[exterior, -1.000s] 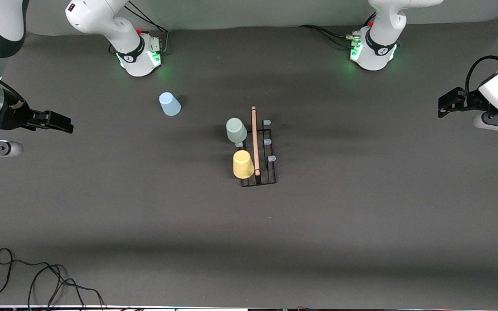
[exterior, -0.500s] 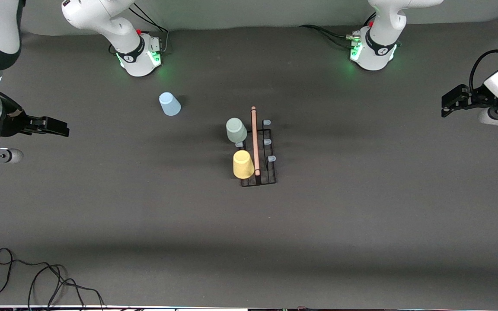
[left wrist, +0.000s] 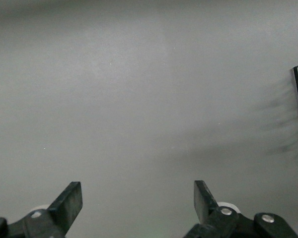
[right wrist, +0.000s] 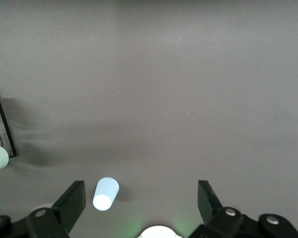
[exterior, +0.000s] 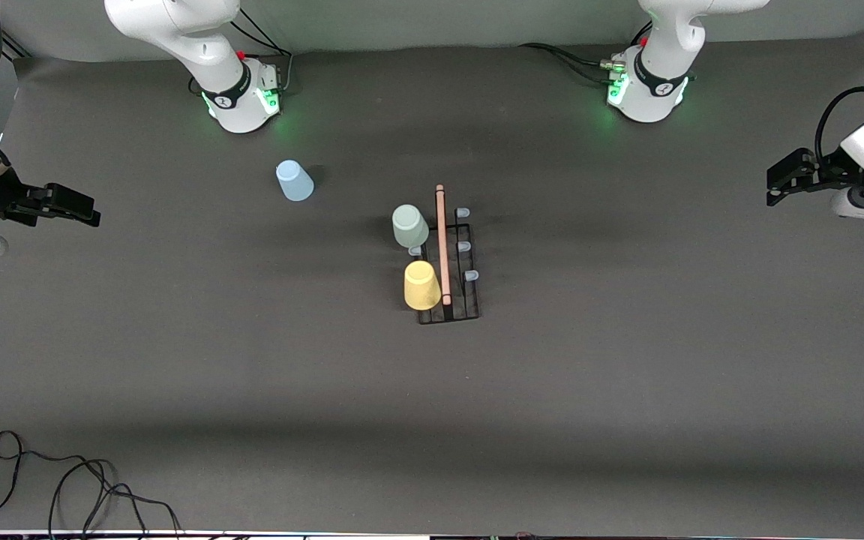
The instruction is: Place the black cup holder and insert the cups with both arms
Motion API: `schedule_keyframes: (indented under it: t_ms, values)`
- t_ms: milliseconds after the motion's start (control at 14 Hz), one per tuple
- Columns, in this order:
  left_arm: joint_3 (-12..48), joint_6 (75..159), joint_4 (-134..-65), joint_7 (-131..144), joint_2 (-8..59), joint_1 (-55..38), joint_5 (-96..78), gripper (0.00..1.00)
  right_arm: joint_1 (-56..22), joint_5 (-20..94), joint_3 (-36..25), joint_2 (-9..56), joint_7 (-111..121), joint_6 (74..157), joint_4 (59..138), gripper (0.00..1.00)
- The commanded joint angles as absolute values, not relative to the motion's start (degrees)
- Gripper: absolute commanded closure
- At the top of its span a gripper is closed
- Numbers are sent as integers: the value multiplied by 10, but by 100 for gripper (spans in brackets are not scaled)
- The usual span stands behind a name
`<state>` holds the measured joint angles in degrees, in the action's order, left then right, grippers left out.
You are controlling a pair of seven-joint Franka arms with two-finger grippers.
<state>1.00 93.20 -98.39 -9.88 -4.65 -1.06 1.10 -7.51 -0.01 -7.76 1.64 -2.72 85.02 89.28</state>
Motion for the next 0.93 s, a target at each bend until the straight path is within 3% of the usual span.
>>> schedule_keyframes:
  t_ms: [0, 214, 857]
  values:
    - [10, 936, -993, -109, -59, -11, 6, 0, -52, -13, -50, -25, -17, 889, 952, 0]
    - [9, 936, -993, -108, -57, -10, 6, 0, -36, -14, -29, -25, -19, 889, 950, 0]
    - [9, 940, -993, -108, -53, -10, 6, 0, -55, -14, -40, -16, -24, 885, 938, 0]
